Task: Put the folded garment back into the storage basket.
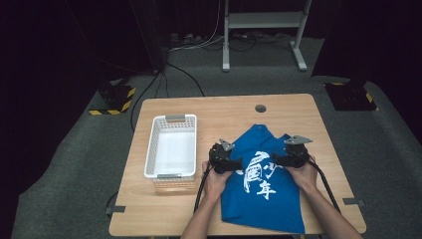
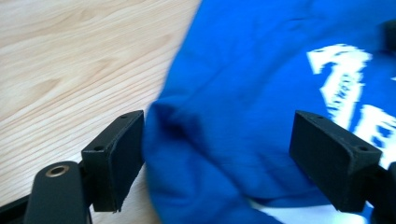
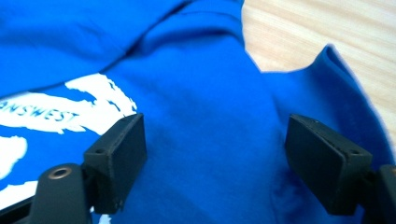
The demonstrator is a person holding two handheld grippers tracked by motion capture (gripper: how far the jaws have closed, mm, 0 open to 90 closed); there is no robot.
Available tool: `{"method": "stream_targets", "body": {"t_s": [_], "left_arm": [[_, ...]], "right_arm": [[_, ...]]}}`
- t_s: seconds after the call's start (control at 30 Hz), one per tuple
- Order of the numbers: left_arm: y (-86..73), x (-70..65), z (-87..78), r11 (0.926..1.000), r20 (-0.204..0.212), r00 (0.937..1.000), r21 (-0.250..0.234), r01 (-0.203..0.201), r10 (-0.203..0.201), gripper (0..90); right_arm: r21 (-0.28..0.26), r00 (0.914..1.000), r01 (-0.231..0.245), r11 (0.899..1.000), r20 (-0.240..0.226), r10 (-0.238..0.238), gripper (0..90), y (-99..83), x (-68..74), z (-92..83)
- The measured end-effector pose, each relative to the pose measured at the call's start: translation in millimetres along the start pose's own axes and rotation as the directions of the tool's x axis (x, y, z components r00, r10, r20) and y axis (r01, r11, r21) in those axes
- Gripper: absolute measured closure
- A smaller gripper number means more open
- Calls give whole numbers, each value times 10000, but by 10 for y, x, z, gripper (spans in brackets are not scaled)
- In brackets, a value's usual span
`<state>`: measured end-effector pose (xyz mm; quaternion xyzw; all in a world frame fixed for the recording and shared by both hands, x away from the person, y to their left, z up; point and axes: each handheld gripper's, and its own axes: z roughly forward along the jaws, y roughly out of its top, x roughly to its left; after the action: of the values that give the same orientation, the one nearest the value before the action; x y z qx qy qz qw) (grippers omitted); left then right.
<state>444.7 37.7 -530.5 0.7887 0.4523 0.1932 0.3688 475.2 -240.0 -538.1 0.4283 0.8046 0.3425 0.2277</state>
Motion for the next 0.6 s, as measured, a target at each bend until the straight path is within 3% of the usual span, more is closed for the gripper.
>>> {"method": "stream_targets", "body": {"t_s": [0.1,0.2,0.6], "left_arm": [[12,-62,-32,9993,122,9994,-213,-312,315,188],[11,-118,-64,9976,135,9982,-388,-571,576,187],[-11,-48,-146,9970,14,9998,-749,-188,190,181]], "right_arm": [[36,9990,-398,9992,-200,399,201,-4,-42,13],[61,9986,-454,9990,-276,455,199,-2,-71,22],[92,9984,-500,9987,-267,503,196,6,-90,33]]}}
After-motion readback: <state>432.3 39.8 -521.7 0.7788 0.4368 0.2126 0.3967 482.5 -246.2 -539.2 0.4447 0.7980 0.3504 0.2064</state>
